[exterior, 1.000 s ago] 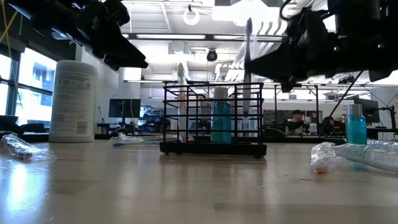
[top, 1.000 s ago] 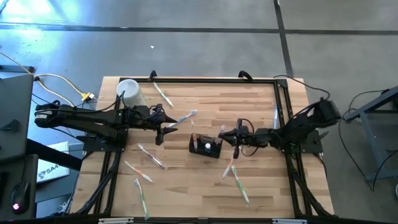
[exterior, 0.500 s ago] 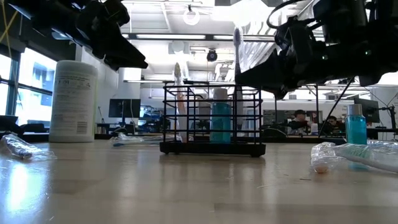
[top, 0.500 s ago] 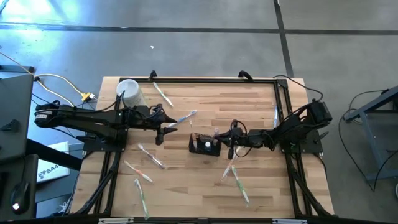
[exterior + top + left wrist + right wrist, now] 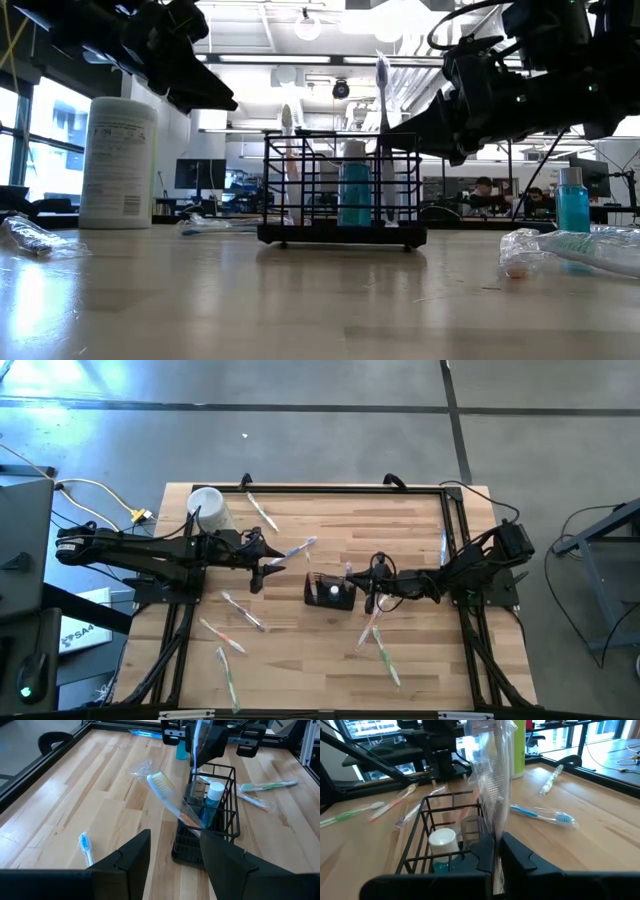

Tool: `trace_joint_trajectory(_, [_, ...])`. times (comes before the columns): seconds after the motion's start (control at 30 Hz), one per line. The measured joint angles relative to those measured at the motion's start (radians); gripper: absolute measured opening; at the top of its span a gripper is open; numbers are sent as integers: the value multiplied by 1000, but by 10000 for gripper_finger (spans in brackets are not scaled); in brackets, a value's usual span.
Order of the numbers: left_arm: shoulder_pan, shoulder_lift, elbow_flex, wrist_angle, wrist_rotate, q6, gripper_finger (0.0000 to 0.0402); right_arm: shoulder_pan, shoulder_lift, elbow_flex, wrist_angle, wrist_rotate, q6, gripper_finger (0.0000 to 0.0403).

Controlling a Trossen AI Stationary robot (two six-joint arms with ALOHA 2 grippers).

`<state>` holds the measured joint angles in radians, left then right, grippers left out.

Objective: Pick & Place toothbrushing station
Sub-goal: Put the right purple toothbrush into the mesh organizer

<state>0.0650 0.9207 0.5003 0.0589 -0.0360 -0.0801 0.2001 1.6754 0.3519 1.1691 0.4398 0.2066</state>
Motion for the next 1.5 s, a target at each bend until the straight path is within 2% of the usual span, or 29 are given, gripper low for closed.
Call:
trace_joint_trajectory(0.57, [0,0,0,-1,0,0,171,0,-1,0,-5,-50,28,11])
trace_joint_trajectory(0.9, [0,0,0,-1,0,0,171,0,-1,0,-6,-54,37,37])
trace_joint_trajectory(1.17, [0,0,0,-10,0,-1,171,1,-1,0,-14,-54,28,42])
trace_joint_trajectory(1.33, [0,0,0,-9,0,-1,171,1,-1,0,-18,-54,26,60])
trace_joint_trajectory(1.5, [0,0,0,-9,0,-1,171,1,-2,0,-17,-54,25,97])
